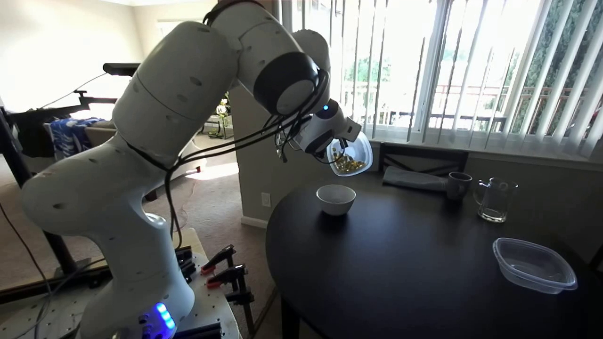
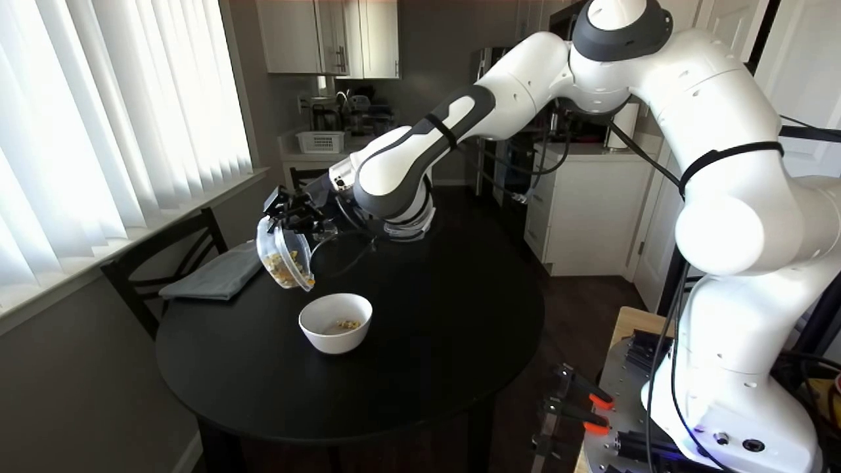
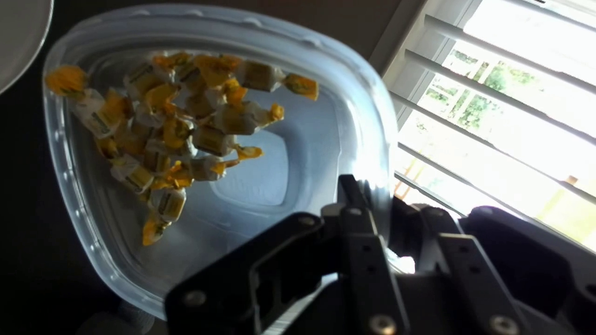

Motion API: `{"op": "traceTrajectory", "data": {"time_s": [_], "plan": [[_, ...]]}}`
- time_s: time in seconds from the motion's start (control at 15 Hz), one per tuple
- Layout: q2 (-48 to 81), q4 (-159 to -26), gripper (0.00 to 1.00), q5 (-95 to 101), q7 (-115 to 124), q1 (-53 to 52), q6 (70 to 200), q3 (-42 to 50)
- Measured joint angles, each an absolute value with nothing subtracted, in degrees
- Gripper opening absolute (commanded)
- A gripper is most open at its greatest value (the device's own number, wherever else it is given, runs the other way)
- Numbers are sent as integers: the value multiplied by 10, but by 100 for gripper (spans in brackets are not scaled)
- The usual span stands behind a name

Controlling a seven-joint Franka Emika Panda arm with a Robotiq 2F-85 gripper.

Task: Pour the contents in the clear bowl into the white bowl.

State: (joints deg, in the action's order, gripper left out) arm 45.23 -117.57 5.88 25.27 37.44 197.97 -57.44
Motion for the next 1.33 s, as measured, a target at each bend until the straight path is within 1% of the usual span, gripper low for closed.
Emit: {"op": "traceTrajectory", "data": {"time_s": [0.73,1.07,1.33], "plan": [[548,-1179,1,99,189,437,1980,-633],[611,-1205,1,129,169,485,1980,-678],[642,-1225,1,131,147,510,1980,-691]]}}
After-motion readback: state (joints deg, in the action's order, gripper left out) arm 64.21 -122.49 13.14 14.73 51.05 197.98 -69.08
